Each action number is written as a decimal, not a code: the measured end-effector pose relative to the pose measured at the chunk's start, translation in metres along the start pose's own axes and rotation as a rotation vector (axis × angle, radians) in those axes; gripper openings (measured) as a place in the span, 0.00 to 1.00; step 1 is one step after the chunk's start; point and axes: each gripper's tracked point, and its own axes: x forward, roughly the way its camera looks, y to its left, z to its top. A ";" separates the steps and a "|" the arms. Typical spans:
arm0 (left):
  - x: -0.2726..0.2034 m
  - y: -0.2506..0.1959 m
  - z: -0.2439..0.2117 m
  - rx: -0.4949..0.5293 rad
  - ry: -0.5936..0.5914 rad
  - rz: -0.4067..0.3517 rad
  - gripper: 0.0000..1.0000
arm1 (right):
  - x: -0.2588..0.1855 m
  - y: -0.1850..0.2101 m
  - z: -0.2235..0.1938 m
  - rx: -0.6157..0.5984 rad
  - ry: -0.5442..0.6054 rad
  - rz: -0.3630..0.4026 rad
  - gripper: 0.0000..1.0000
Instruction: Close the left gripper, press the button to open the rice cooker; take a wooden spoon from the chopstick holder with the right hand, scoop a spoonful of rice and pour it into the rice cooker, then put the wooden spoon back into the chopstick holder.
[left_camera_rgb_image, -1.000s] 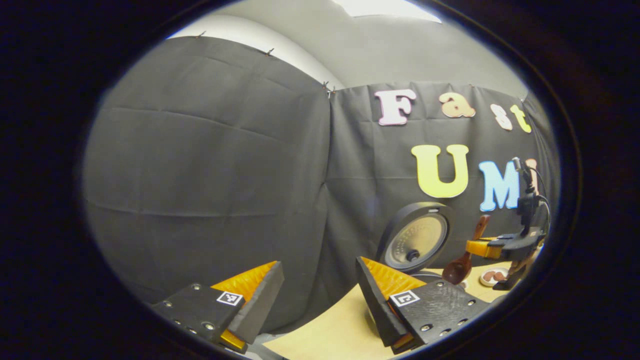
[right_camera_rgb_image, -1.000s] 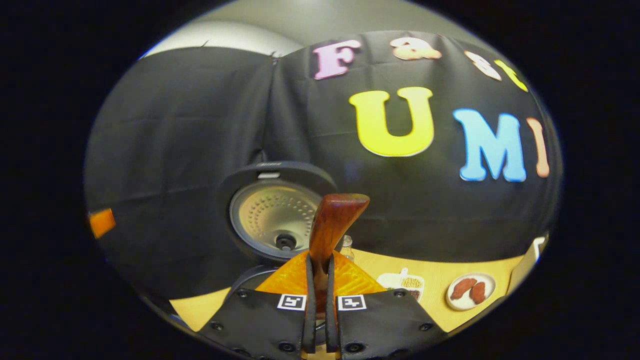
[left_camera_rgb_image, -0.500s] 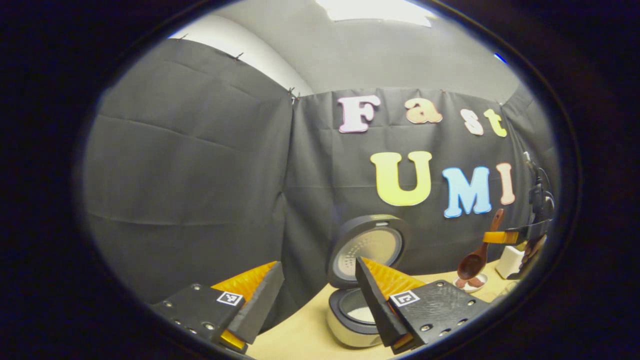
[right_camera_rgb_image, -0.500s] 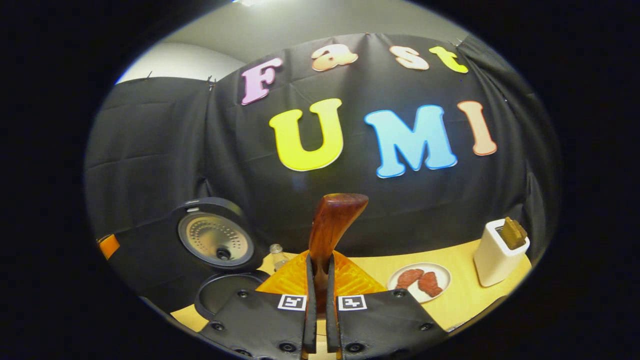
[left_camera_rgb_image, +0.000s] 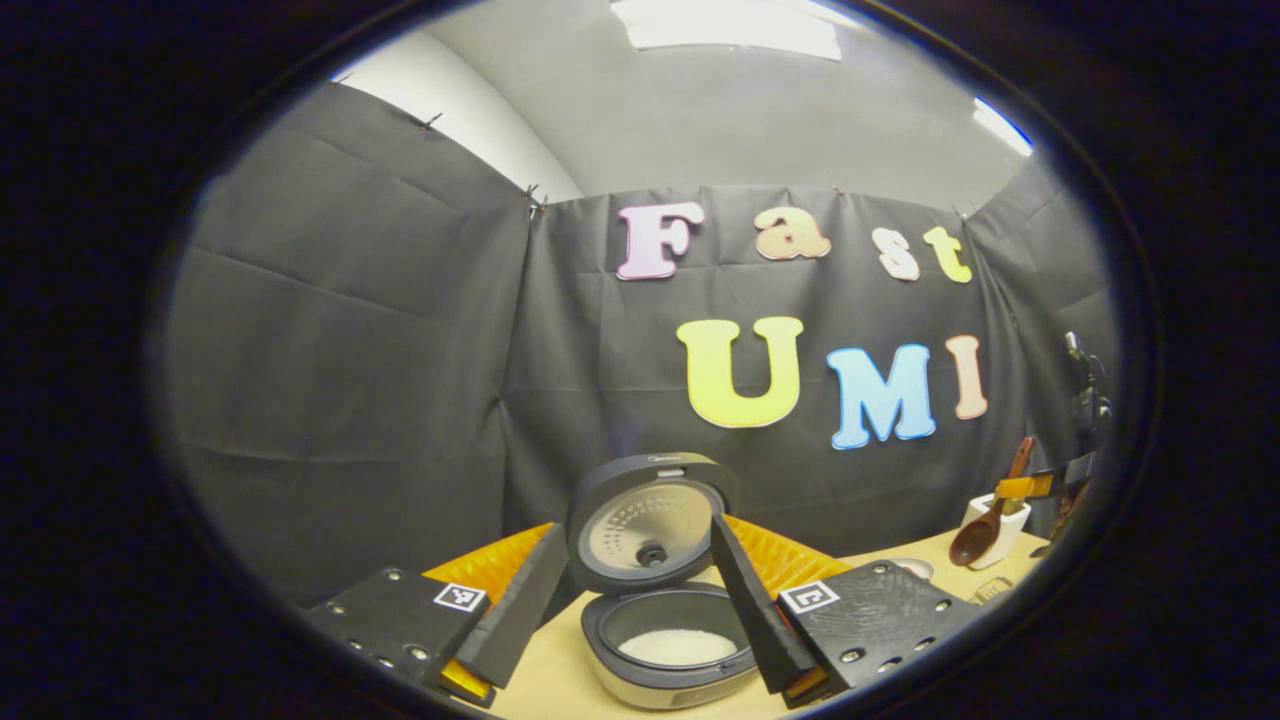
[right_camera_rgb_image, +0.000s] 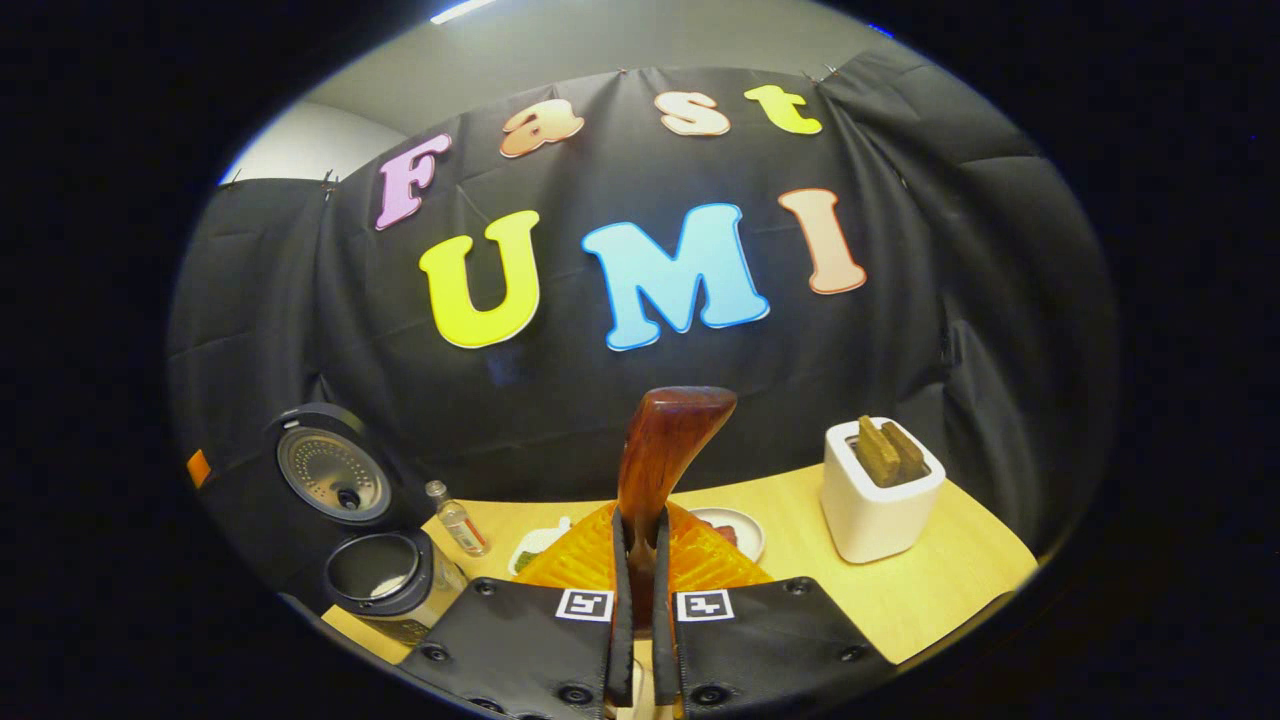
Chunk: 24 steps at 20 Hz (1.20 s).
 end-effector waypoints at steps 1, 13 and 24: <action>0.000 -0.006 0.002 0.001 0.000 -0.009 0.86 | -0.004 -0.013 -0.003 0.003 0.005 -0.019 0.09; -0.012 -0.040 0.014 0.022 -0.023 -0.027 0.90 | -0.036 -0.102 -0.086 0.039 0.153 -0.140 0.09; -0.034 -0.021 0.020 0.040 -0.024 0.033 0.86 | -0.032 -0.106 -0.151 0.083 0.296 -0.116 0.12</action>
